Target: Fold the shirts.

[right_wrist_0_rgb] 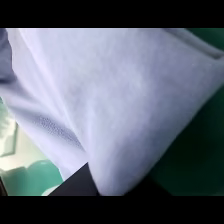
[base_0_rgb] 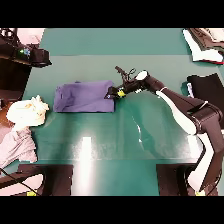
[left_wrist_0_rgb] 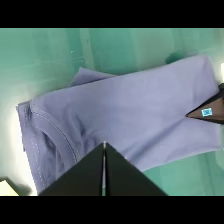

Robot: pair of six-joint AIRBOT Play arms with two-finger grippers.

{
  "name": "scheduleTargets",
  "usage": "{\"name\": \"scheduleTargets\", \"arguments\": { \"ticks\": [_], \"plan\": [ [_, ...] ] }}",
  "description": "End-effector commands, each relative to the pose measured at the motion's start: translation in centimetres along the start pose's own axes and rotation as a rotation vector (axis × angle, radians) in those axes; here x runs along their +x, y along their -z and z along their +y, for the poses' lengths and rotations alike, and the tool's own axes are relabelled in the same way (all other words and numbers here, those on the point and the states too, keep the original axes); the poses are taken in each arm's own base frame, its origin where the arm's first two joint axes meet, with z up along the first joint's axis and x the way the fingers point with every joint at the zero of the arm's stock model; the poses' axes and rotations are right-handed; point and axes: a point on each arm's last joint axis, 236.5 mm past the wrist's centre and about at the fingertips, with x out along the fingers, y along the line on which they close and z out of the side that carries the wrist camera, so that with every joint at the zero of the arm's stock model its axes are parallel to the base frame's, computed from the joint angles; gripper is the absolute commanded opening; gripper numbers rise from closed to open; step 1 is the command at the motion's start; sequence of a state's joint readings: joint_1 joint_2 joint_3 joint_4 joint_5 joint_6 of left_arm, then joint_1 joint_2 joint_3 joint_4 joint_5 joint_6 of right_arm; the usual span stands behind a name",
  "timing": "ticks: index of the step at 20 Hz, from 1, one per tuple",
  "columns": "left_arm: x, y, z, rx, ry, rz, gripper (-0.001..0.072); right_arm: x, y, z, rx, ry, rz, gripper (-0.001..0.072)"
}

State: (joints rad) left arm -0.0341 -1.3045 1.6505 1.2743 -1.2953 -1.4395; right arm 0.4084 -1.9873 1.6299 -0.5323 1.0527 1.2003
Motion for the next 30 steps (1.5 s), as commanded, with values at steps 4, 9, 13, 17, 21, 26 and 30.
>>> {"name": "scheduleTargets", "arguments": {
  "ticks": [4,9,13,17,21,26,30],
  "plan": [
    [0.0,0.6,-0.4,-0.004,0.016,0.025,0.0022,-12.8,-5.2,-0.7,-0.091,0.122,-0.184,0.0014],
    [0.4,0.4,-3.4,0.029,0.073,0.018,0.0023,-31.8,-6.0,-8.2,0.037,0.366,-0.406,0.0014],
    [0.9,-0.1,-6.9,0.063,0.120,-0.009,0.0022,-46.2,-3.7,-14.7,0.250,0.484,-0.667,0.0014],
    [1.1,-0.4,-9.5,0.104,0.154,-0.031,0.0023,-53.8,-0.3,-19.3,0.382,0.545,-0.806,0.0014],
    [1.1,-0.4,-10.3,0.115,0.164,-0.039,0.0023,-56.8,-0.3,-19.4,0.366,0.546,-0.893,0.0014],
    [1.1,-0.4,-10.3,0.116,0.164,-0.038,0.0023,-61.3,-2.4,-13.2,0.188,0.555,-0.963,0.0014],
    [1.1,-0.4,-10.3,0.120,0.163,-0.039,0.0023,-64.5,-1.0,-9.8,0.122,0.697,-0.987,0.0014]
  ]
}}
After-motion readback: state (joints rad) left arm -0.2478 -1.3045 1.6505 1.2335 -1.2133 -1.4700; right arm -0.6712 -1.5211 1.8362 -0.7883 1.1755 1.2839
